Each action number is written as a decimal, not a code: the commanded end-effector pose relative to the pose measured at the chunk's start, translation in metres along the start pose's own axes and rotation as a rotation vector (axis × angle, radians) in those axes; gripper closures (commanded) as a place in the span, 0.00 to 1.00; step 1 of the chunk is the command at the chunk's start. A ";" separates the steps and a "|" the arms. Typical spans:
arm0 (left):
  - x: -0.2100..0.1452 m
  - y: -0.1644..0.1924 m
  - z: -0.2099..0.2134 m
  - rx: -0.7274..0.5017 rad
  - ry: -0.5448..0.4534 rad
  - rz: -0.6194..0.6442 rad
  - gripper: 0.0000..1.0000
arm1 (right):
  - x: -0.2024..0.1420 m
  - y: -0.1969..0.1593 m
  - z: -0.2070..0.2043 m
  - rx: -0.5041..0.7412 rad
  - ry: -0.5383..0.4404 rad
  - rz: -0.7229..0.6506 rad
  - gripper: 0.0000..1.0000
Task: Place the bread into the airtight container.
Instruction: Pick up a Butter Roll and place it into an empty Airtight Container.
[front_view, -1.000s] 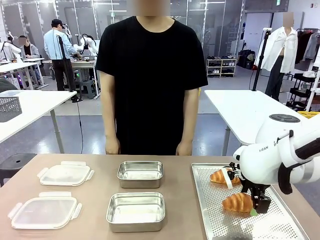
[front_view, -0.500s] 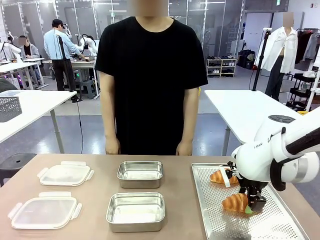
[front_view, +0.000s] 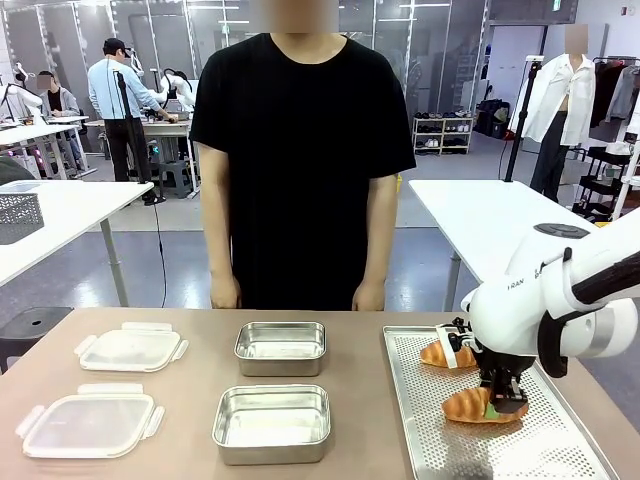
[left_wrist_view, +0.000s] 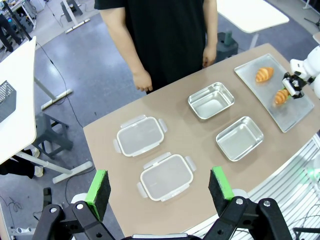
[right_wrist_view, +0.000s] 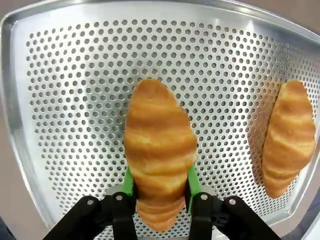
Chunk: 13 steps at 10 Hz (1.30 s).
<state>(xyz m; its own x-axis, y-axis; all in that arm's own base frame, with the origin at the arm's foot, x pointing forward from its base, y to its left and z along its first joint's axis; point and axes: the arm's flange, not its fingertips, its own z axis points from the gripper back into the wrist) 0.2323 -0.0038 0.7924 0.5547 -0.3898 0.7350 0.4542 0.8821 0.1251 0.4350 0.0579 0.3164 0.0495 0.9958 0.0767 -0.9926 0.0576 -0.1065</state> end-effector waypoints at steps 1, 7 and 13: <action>0.002 0.000 0.001 0.003 -0.001 -0.003 0.00 | 0.013 0.008 0.035 0.022 0.051 -0.053 0.55; 0.002 0.000 0.001 0.003 -0.001 -0.003 0.00 | 0.096 0.056 0.129 0.025 0.032 -0.055 0.55; 0.002 0.000 0.001 0.003 -0.001 -0.003 0.00 | 0.268 0.091 0.170 0.010 0.057 0.046 0.55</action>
<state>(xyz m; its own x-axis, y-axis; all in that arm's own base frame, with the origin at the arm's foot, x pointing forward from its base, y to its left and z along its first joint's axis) 0.2323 -0.0040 0.7924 0.5546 -0.3902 0.7350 0.4544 0.8820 0.1253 0.3293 0.2985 0.4937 -0.0209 0.9990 0.0406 -0.9920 -0.0156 -0.1252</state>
